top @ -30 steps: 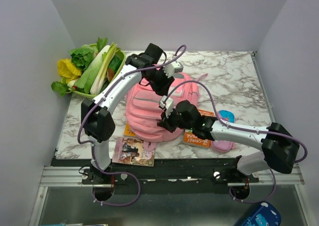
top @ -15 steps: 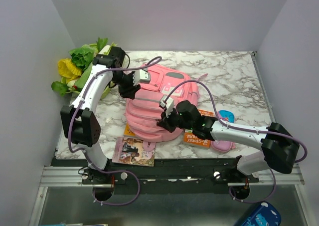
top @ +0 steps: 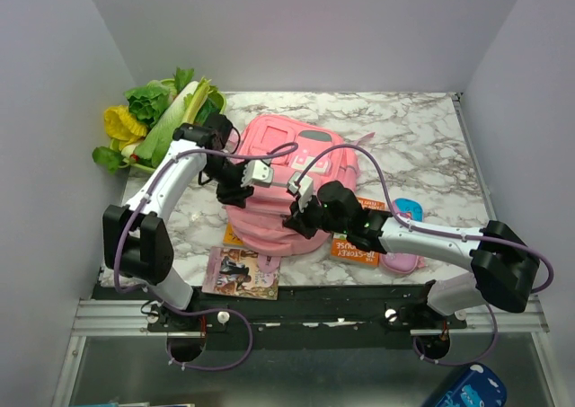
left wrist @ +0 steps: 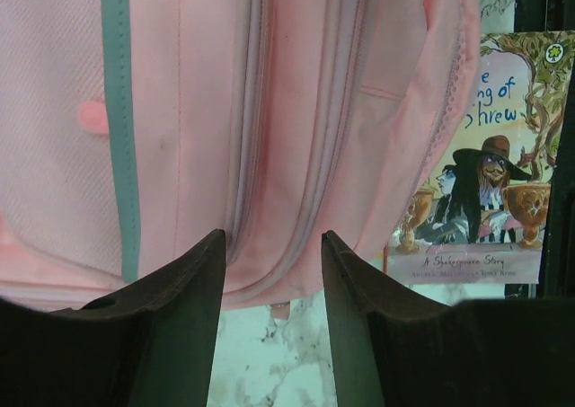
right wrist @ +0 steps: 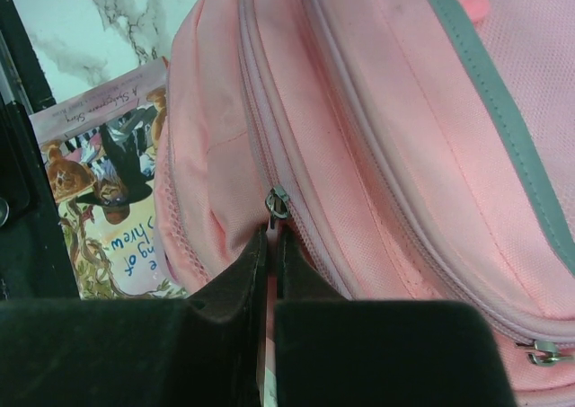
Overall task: Pack the student bag
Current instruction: Unzip the student bag at the center of the board.
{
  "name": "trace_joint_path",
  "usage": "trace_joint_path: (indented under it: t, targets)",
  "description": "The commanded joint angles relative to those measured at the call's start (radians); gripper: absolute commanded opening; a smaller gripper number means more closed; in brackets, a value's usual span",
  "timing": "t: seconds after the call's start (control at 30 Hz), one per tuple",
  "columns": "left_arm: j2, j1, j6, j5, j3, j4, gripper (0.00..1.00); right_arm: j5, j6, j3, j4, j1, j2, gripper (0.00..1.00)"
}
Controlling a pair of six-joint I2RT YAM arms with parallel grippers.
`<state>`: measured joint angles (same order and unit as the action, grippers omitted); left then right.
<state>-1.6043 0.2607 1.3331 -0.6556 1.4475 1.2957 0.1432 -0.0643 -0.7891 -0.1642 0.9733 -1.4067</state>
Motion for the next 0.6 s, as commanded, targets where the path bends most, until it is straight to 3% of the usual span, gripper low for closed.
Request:
trace_joint_path:
  t: [0.0,0.23,0.57]
  targets:
    - [0.059,0.057,-0.032,0.031,-0.087,-0.125,0.53,0.036,-0.019,-0.021,-0.066,0.011,0.009,0.01]
    - [0.104,0.063,-0.192,0.063,-0.137,-0.383,0.49,0.039,-0.019,-0.027,-0.054,0.011,0.014,0.01]
    - [0.086,0.066,-0.088,0.074,-0.167,-0.25,0.5,0.035,-0.016,-0.022,-0.052,0.01,0.025,0.01]
